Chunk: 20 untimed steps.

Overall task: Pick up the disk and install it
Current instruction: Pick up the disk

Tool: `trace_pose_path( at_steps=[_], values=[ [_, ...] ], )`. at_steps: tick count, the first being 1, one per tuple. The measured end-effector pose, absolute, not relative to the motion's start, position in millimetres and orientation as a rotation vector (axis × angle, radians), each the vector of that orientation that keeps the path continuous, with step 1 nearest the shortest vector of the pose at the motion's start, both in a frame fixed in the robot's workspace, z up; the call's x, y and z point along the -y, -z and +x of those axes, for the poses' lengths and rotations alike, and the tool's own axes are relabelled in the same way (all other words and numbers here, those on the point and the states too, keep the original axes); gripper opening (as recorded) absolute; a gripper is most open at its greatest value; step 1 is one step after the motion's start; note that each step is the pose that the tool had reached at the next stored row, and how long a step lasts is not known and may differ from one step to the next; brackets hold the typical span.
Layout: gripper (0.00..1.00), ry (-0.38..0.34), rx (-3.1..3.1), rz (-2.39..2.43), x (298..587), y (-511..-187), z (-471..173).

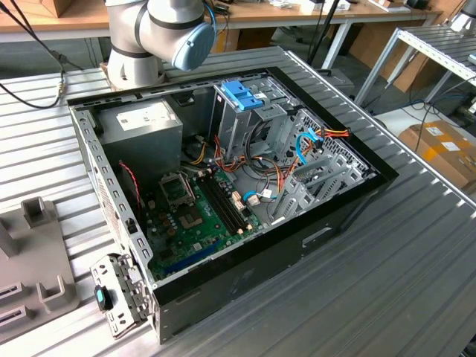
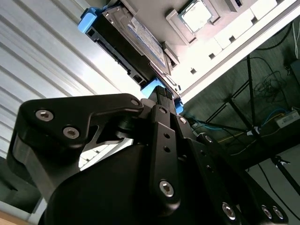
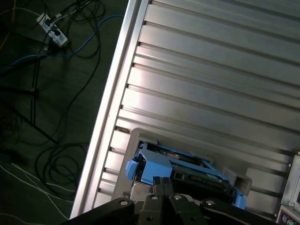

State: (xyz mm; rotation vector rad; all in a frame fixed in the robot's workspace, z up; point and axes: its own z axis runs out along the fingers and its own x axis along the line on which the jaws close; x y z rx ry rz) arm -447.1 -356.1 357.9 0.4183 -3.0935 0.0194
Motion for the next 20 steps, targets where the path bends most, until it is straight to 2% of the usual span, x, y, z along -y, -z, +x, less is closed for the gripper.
trace_pose_path(
  at_steps=[20],
  values=[
    [0.11,-0.02,3.083,0.494,355.7,-357.9,-447.1]
  ],
)
